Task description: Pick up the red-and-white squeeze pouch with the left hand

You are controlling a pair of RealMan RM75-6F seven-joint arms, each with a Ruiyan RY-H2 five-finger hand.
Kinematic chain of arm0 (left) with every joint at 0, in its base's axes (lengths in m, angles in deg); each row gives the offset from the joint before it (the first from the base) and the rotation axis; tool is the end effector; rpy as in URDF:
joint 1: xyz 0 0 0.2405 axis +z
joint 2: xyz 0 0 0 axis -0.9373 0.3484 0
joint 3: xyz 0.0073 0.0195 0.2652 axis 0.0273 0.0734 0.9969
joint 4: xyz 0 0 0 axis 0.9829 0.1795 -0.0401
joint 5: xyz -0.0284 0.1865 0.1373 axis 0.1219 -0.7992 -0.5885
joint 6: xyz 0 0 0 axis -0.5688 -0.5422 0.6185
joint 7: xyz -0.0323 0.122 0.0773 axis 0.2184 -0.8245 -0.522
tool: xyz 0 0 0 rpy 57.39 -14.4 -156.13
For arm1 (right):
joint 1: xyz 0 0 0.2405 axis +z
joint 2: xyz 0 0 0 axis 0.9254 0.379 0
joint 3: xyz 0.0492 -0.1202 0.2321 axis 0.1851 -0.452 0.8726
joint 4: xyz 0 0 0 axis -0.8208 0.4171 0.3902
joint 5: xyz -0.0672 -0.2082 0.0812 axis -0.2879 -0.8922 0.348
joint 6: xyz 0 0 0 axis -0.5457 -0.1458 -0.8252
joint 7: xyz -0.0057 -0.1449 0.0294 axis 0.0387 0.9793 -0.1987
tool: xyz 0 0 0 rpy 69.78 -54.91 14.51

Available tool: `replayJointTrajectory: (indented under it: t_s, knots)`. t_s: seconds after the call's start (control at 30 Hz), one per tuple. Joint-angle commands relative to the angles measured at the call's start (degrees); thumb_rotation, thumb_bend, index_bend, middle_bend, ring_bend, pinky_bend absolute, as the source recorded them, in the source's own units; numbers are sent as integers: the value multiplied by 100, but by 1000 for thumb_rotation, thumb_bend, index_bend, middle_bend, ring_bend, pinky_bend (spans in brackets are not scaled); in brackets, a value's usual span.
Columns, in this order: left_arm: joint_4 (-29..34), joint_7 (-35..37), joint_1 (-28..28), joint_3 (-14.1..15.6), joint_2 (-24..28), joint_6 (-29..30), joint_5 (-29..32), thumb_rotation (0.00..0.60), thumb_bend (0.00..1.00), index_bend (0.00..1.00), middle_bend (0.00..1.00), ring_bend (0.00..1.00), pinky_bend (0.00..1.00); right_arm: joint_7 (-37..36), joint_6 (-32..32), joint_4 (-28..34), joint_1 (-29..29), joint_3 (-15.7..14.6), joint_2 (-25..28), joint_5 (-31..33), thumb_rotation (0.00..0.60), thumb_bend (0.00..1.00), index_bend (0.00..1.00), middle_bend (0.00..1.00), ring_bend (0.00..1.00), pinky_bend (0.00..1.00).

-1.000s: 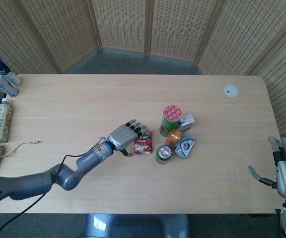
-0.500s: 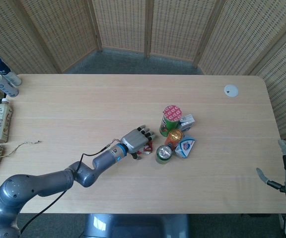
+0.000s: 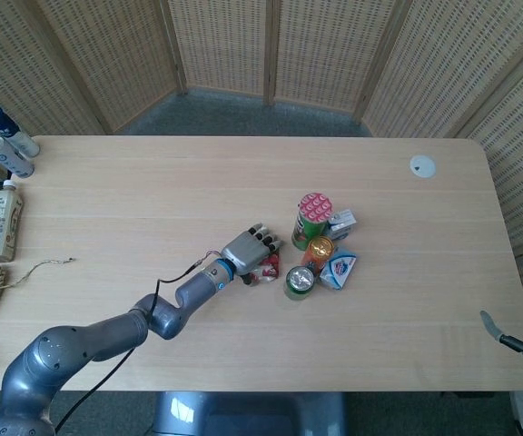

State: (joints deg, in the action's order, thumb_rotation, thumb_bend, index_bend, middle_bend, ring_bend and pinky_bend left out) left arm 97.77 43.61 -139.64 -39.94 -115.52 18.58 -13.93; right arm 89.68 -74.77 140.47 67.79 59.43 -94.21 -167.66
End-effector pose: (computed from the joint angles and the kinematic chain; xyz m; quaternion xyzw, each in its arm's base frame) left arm -0.0526 0.4217 -0.1746 -0.8835 -0.2673 -0.2298 0.3084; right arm -0.3453 -0.1711 0.1696 0.5167 -0.3679 0.3997 0.6617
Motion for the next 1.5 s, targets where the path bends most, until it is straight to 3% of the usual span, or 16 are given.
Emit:
replayJointTrajectory:
  t_s: [0.03, 0.17, 0.23, 0.4, 0.63, 0.83, 1.03, 1.37, 1.5]
  knots:
    - [-163, 39, -39, 2, -126, -49, -10, 505, 268, 36, 0, 0, 0, -6, -4, -2, -3, 10, -7, -10, 260, 265, 0, 129, 0, 0]
    - [-316, 68, -34, -21, -244, 38, -44, 530, 269, 140, 36, 0, 0, -17, -11, -3, -17, 30, -2, -12, 262, 267, 0, 129, 0, 0]
    - [-362, 69, -22, -19, -279, 46, -47, 560, 271, 233, 109, 18, 14, -27, -17, -7, -25, 38, 1, -14, 262, 267, 0, 129, 0, 0]
    - [-411, 120, 62, -34, -350, 275, -158, 600, 275, 419, 304, 257, 286, -66, -44, -27, -47, 49, -9, -40, 260, 266, 0, 129, 0, 0]
    - [-337, 268, 195, -83, -311, 430, -248, 600, 284, 524, 443, 435, 509, -94, -67, -38, -72, 66, -28, -53, 261, 266, 0, 130, 0, 0]
    - [55, 381, 356, -172, -29, 685, -316, 600, 286, 532, 448, 450, 532, -122, -84, -51, -89, 78, -27, -78, 260, 267, 0, 129, 0, 0]
    - [1276, 266, 627, -388, 871, 1297, -309, 600, 285, 529, 448, 451, 530, -227, -37, -153, -44, 94, -111, -131, 259, 266, 0, 129, 0, 0]
    - [4342, -612, 1260, -964, 3129, 2649, 247, 600, 280, 520, 440, 447, 524, -467, -48, -399, 55, 86, -283, -380, 261, 266, 0, 129, 0, 0]
    - [5289, -823, 1446, -1246, 3916, 3038, 592, 600, 277, 517, 433, 444, 523, -567, -63, -488, 71, 60, -374, -459, 259, 266, 0, 129, 0, 0]
